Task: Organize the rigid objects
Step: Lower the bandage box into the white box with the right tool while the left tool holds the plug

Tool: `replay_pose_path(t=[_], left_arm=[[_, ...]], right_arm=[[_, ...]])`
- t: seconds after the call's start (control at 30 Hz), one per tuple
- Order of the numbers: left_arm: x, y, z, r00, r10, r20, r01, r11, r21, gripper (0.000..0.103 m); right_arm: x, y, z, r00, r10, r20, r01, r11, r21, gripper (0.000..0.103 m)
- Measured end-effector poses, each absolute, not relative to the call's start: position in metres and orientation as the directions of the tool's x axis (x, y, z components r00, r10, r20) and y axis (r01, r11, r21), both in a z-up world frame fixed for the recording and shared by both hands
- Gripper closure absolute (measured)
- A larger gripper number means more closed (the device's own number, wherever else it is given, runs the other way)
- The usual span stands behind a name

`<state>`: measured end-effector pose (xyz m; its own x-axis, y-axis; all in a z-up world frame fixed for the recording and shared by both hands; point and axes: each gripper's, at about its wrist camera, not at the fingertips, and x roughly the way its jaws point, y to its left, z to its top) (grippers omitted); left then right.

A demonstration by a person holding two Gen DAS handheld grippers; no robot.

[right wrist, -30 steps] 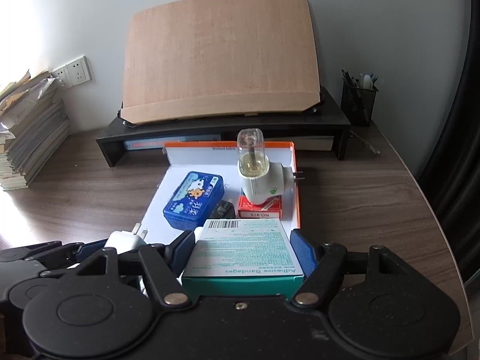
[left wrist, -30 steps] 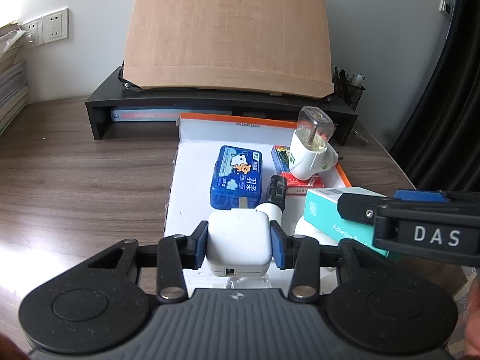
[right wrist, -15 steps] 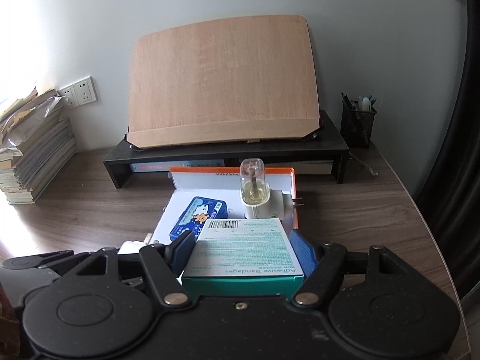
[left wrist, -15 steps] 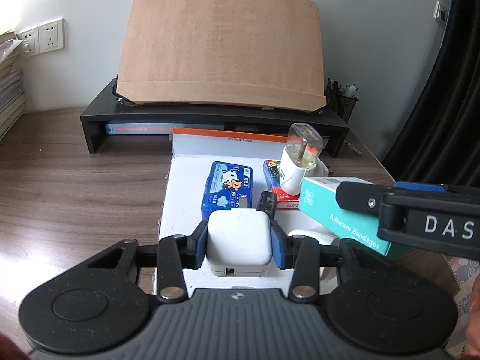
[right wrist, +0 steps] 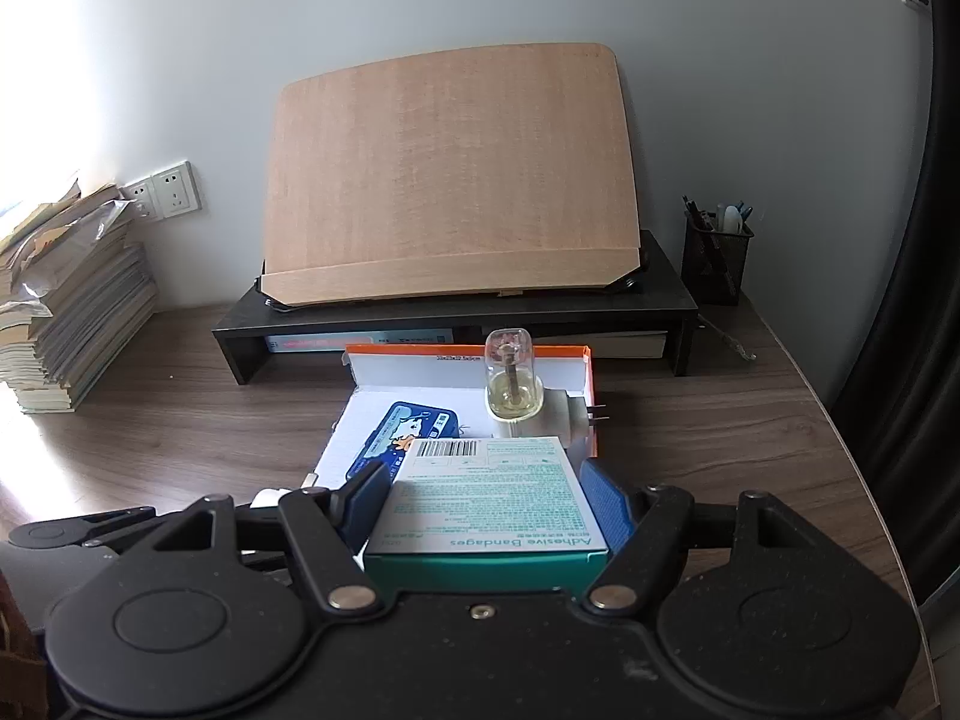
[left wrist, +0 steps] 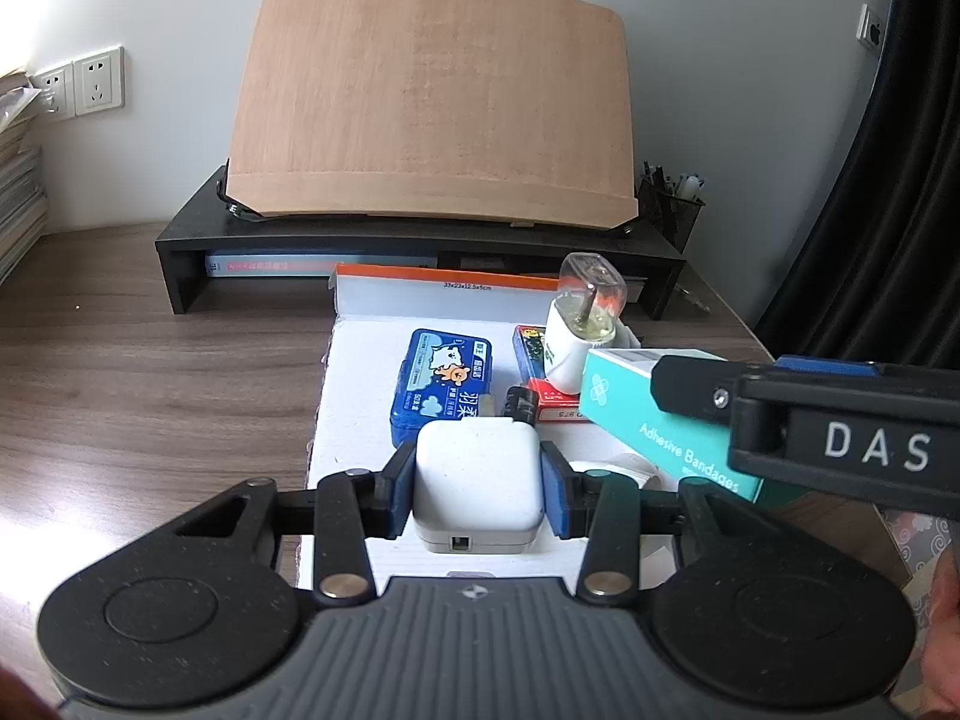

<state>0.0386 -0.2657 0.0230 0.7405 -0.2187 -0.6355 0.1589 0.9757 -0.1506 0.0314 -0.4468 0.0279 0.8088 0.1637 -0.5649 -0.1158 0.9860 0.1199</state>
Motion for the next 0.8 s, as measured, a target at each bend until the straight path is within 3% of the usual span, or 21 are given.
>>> replay_pose_path(t=[0.8], left_arm=[[0.0382,-0.2733,0.0201,0.733,-0.225,-0.642,0.168,0.974,-0.150,0.060]], right_arm=[[0.0373,-0.4463,0.0200,0.795,0.163,-0.584,-0.115,0.986,0.119,0.019]])
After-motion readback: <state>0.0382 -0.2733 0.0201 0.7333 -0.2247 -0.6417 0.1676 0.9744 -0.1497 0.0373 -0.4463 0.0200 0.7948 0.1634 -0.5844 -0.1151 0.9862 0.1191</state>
